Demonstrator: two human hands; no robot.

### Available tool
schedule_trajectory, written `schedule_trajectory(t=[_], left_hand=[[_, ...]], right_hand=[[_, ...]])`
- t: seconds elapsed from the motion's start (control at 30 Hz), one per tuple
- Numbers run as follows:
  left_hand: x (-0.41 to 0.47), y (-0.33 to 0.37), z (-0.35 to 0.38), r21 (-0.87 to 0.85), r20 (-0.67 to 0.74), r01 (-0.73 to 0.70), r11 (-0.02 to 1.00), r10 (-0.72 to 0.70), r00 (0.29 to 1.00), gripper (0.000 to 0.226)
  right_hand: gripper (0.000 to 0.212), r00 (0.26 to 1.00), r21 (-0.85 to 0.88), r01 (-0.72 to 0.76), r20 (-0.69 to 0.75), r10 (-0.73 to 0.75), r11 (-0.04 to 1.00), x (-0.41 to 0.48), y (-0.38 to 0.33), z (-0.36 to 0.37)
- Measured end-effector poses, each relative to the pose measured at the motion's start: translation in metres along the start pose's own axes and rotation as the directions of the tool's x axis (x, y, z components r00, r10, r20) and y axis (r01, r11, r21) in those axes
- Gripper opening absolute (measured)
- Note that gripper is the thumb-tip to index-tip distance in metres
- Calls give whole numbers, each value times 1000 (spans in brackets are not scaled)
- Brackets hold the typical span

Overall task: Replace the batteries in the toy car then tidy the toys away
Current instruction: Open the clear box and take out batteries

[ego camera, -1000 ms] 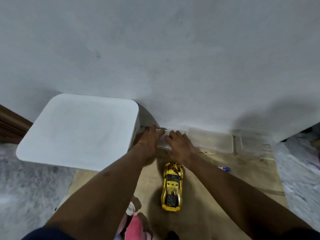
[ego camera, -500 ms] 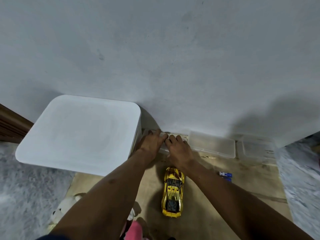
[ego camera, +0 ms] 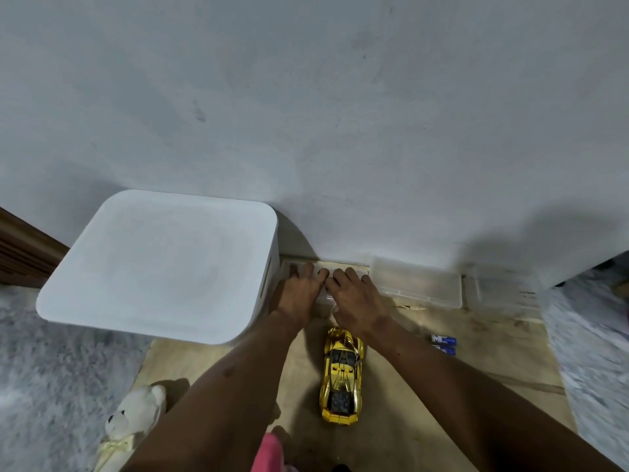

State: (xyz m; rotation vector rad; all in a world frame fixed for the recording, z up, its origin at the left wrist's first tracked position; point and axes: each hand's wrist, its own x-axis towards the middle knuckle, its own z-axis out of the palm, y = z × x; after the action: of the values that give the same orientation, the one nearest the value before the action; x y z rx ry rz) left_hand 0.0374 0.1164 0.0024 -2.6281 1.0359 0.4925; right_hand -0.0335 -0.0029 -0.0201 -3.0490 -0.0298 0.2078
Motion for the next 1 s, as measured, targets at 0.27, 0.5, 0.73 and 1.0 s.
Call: schedule_trajectory(t=[0.27,0.5,0.73,1.0], left_hand=[[-9,-7,-26,58,-105,-54,997,60,993,70],[12,-27,-72,-113,-89,-24,993,14,996,49],[27,-27,-81,-199,-71,-24,980,10,997,45],[39,-32,-84,-239,-105,-16,971,-9,994,38]], right_hand=[[33,989,66,-4,-151,13,998,-6,23,-18],[13,829,311,-26,-525,194,950,-18,33,-15],[31,989,341,-93,-79,127,936,15,12,-13],[37,978,271,-204,102,183,941,63,3,-5]])
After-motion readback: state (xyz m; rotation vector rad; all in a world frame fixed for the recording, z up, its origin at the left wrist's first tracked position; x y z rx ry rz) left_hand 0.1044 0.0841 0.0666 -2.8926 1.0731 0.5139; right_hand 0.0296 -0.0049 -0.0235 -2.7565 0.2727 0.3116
